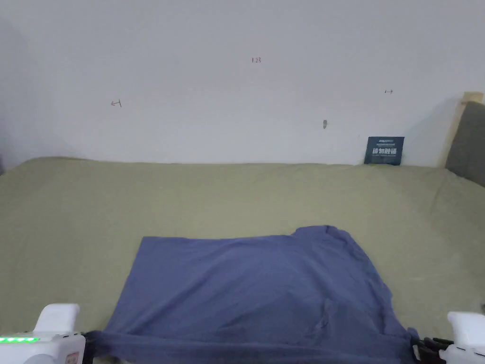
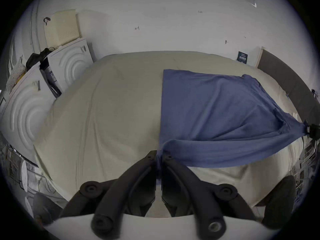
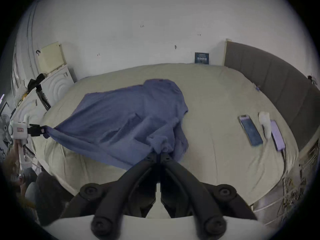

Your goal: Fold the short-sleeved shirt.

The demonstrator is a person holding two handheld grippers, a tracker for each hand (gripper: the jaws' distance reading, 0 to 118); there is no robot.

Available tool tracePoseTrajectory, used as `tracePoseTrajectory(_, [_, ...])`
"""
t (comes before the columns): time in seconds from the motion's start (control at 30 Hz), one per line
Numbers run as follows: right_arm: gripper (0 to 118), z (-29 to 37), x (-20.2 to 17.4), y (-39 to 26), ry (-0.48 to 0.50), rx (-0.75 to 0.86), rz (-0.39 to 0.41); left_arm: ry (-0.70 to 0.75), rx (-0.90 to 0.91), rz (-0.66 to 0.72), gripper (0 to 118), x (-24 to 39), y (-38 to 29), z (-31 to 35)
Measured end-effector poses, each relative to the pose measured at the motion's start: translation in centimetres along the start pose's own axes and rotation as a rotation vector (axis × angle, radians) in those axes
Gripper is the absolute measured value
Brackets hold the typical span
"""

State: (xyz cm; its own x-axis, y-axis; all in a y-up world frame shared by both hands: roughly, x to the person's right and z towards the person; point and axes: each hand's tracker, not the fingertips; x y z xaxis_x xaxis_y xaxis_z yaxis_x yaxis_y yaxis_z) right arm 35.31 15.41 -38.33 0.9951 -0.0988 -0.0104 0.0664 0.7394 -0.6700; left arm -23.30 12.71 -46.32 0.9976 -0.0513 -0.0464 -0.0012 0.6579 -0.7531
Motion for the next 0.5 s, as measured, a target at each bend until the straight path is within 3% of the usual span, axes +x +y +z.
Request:
tracePoseTrajectory(0.33, [5, 0.6, 0.7, -3.9, 0.008, -0.053, -0.02, -0.035, -0.034, 0.023, 2, -0.7, -4.1, 1.3])
tracePoseTrajectory(0.4, [13, 0.1, 0.8, -3.8, 0.025, -0.083, -0.044, -0.045, -0.041, 0.028, 5, -0.7, -4.5, 1.1])
tracePoseTrajectory(0.43, [45, 0.2, 0.7, -3.9, 0.022, -0.075, -0.04, -0.054, -0.046, 0.03, 32, -0.6, -4.4, 1.1])
tracePoseTrajectory(0.47, [77, 0.4, 0.7, -3.9, 0.025, -0.054, -0.029, -0.046, -0.049, 0.04, 76, -0.6, -4.5, 1.2])
tracePoseTrajectory(0.5, [97, 0.5, 0.5, -3.8, 0.026, -0.045, -0.022, -0.038, -0.05, 0.053, 115, -0.7, -4.6, 1.3])
